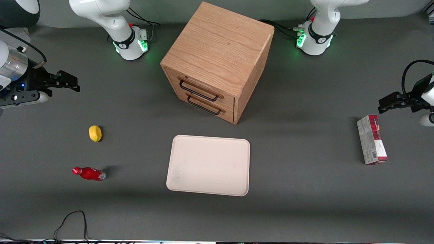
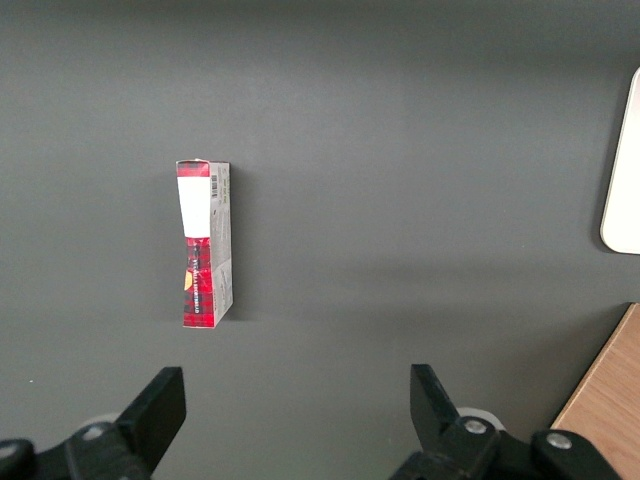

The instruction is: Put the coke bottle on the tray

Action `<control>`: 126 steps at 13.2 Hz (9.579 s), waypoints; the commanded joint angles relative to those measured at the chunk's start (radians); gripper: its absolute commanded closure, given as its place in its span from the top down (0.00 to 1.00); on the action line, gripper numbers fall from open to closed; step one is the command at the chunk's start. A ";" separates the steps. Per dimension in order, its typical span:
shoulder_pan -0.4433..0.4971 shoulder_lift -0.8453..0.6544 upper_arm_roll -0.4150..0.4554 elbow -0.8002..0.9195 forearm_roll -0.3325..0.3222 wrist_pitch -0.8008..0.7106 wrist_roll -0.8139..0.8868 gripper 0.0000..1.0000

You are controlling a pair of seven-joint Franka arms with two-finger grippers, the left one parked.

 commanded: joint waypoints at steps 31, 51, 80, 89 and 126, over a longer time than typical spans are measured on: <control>-0.223 0.592 0.002 0.791 0.056 -0.245 -0.124 1.00; -0.220 0.572 0.000 0.560 0.052 -0.010 -0.150 1.00; -0.171 0.669 0.005 0.207 0.036 0.634 -0.110 1.00; -0.188 0.675 0.002 0.208 0.047 0.634 -0.106 0.00; 0.076 0.817 0.232 0.803 0.032 0.210 0.699 0.00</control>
